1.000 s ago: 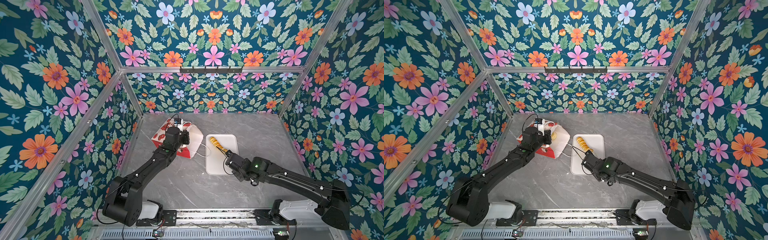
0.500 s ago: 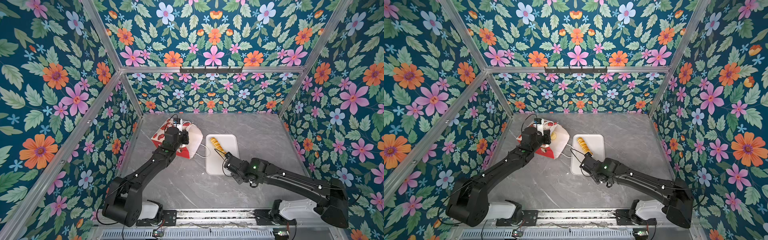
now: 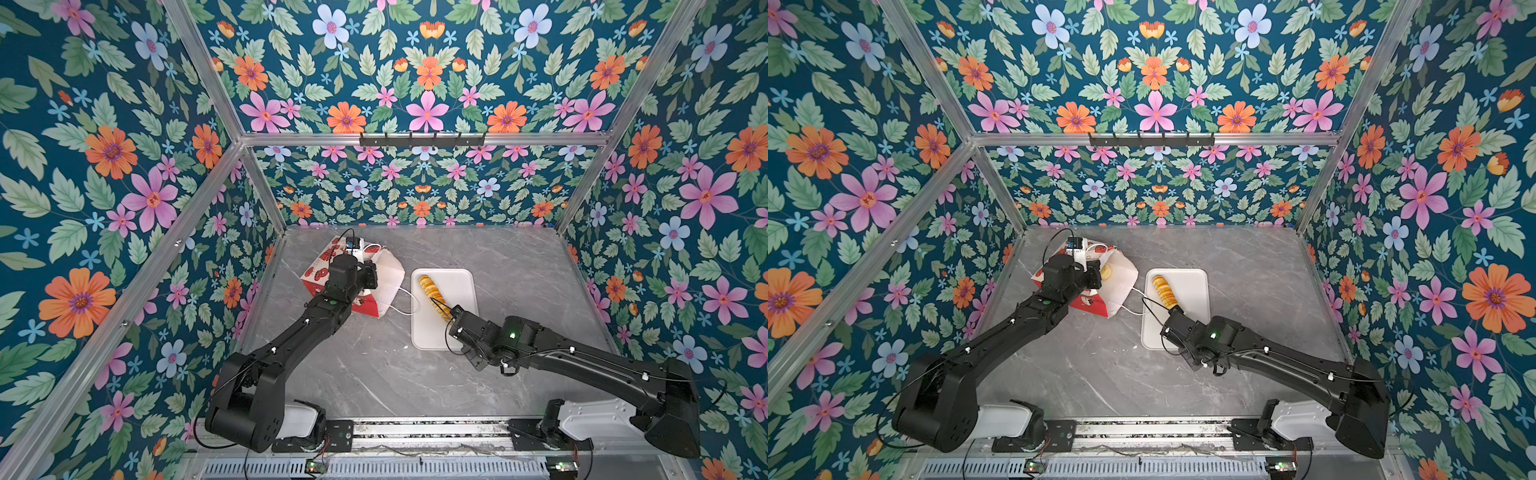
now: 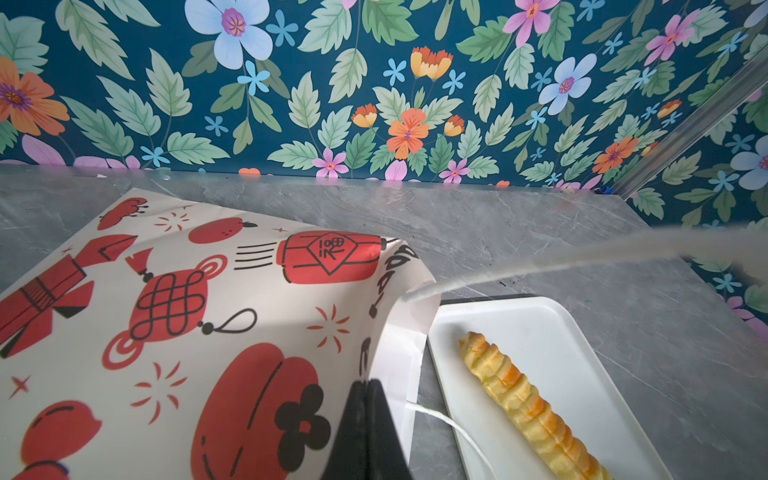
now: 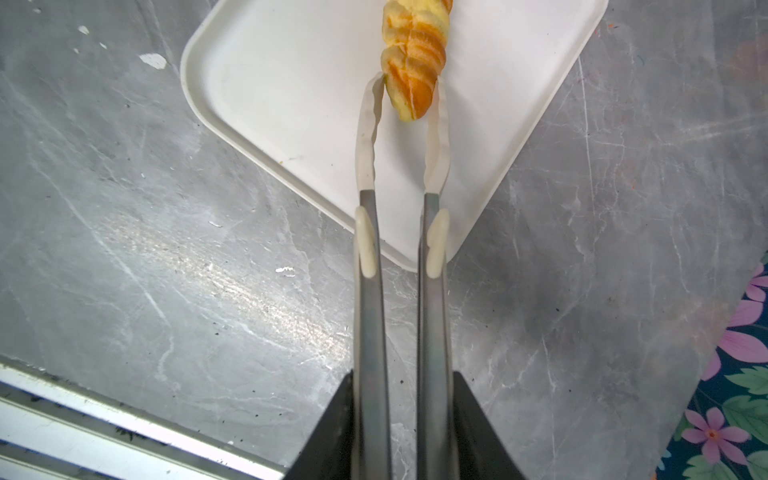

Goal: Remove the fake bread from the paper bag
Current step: 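Lower the bread stick onto the white tray with the right gripper's tongs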

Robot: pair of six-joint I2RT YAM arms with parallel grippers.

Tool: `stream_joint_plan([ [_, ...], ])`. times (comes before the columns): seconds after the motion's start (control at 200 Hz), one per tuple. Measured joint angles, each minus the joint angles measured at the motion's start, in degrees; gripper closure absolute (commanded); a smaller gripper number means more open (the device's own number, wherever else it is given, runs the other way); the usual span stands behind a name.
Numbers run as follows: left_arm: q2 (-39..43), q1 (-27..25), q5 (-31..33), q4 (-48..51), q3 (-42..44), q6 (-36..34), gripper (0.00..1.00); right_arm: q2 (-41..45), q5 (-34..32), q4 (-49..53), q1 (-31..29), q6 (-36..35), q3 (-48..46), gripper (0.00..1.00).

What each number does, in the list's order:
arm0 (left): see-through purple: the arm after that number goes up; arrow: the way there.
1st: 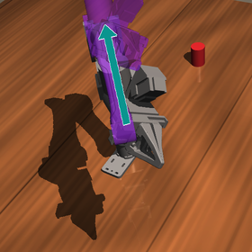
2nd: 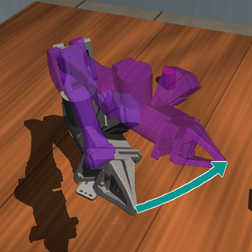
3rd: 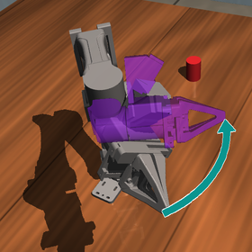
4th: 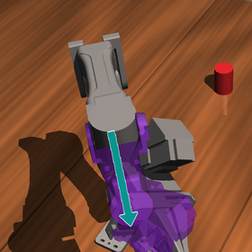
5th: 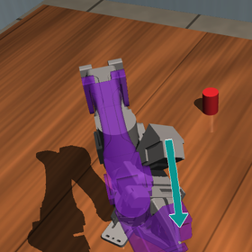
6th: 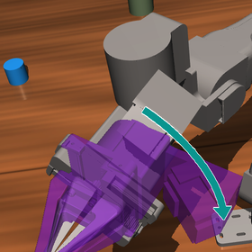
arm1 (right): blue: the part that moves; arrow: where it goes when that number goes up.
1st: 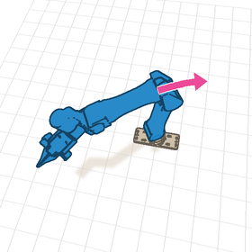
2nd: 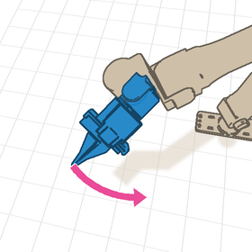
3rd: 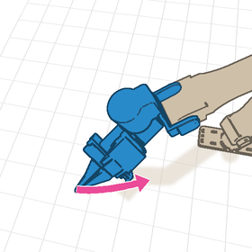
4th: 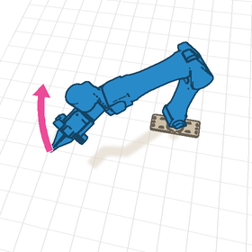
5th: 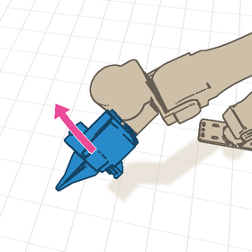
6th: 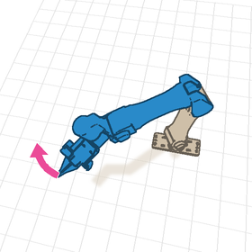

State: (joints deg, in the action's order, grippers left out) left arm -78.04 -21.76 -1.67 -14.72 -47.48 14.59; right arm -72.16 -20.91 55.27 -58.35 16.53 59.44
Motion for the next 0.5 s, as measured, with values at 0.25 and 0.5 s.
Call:
stream_joint_plan([
  [0.25, 0.00, 0.13, 0.00, 0.00, 0.00, 0.02, 1.00, 2.67, 2.51, 0.52, 0.00, 0.92, 1.40, 0.63],
  [0.5, 0.00, 0.13, -0.22, 0.02, 0.00, 0.02, 1.00, 2.82, 3.04, -0.83, 0.24, 1.22, 1.38, 0.63],
])
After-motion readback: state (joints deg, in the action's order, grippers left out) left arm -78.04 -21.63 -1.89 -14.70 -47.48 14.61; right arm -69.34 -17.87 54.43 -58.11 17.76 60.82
